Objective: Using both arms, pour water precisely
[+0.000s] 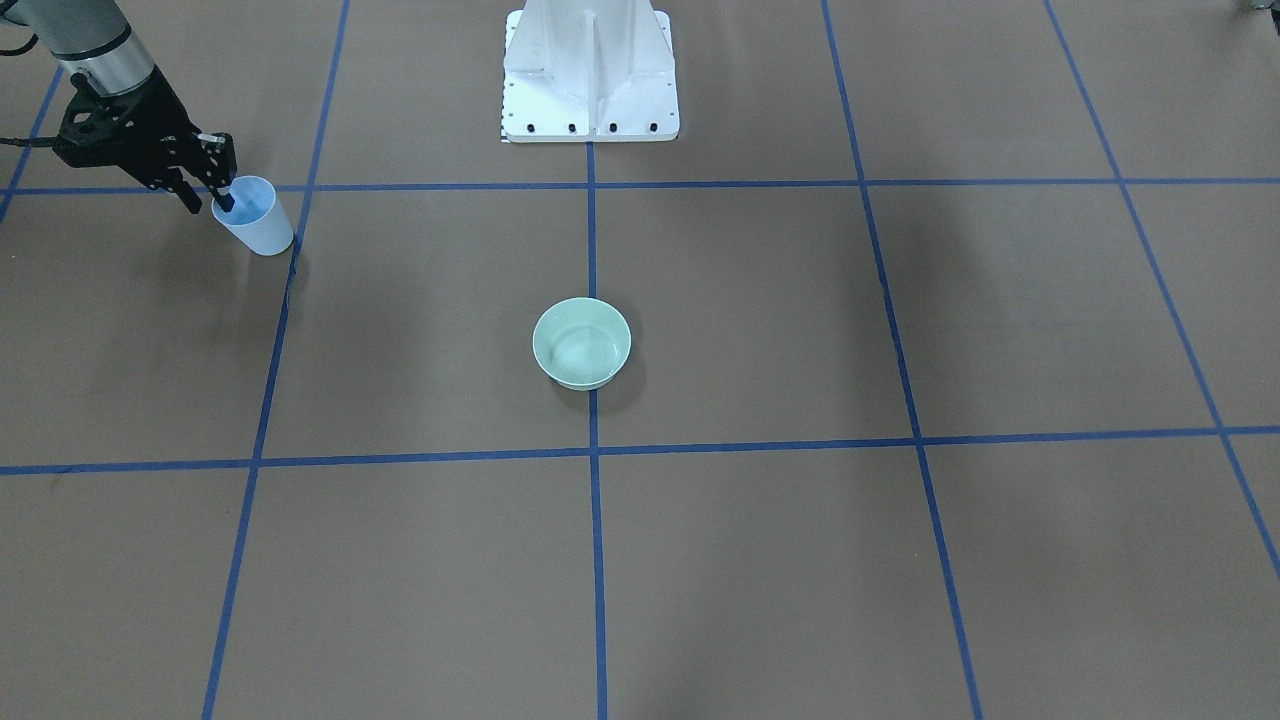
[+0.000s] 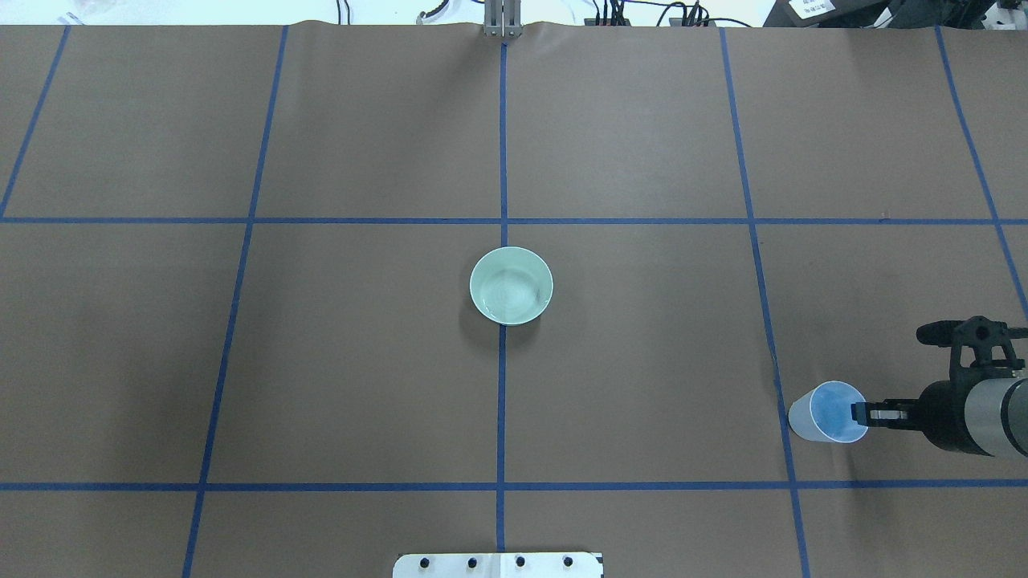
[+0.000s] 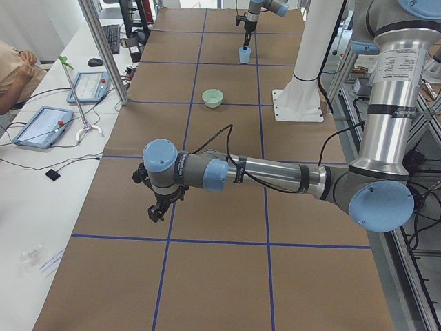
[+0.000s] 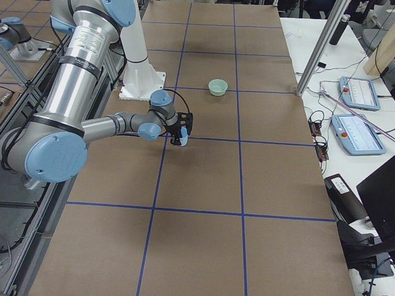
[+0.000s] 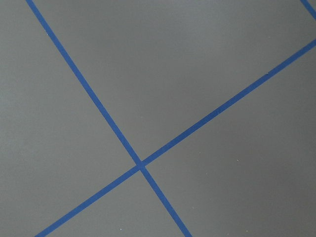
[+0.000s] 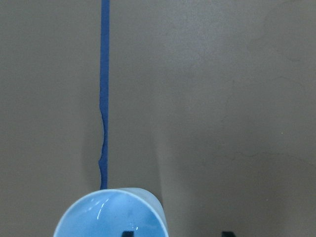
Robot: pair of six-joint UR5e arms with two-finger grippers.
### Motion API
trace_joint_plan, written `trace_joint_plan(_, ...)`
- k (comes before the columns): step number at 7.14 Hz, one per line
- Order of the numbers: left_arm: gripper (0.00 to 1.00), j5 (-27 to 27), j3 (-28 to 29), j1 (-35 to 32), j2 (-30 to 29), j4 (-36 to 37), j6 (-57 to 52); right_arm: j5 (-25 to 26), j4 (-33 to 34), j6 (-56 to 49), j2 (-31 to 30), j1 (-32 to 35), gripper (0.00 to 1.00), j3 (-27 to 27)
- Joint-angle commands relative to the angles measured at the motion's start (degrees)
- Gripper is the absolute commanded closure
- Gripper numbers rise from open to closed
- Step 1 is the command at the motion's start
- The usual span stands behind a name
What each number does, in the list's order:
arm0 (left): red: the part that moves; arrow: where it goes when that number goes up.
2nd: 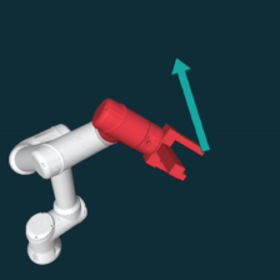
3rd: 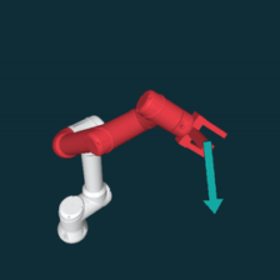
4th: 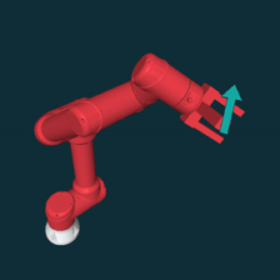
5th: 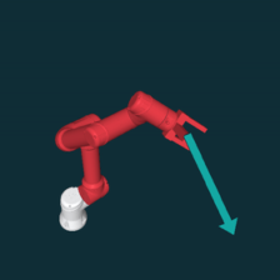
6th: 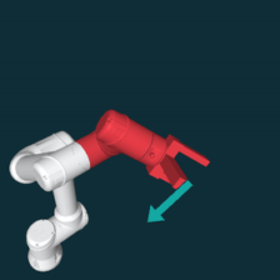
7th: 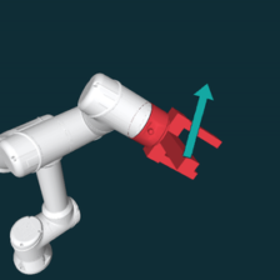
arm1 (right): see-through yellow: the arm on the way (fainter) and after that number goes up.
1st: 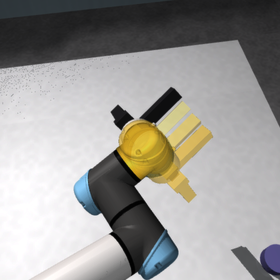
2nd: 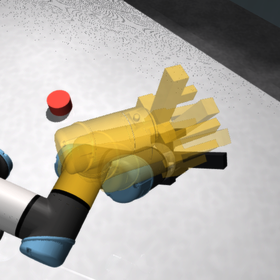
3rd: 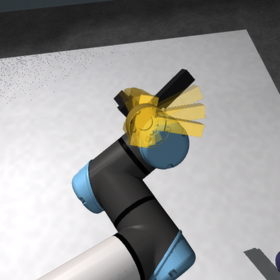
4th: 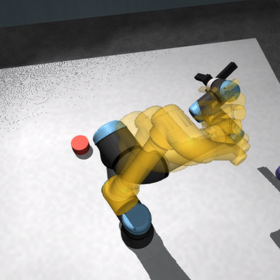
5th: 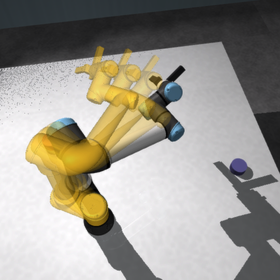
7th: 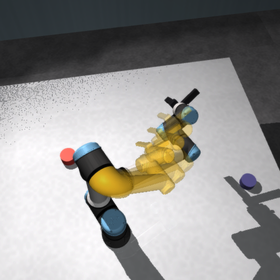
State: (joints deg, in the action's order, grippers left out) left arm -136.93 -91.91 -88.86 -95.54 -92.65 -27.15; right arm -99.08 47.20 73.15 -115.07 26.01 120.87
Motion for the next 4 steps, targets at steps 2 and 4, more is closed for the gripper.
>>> trace_joint_plan(2,0.00,-0.1,0.0,0.0,0.3,-0.1,0.0,-0.9,0.0,-3.6,0.3,2.4,1.00,0.3)
trace_joint_plan(4,0.00,-0.1,0.0,-0.1,0.3,0.0,0.0,-2.3,0.0,-3.7,1.6,5.7,1.00,0.3)
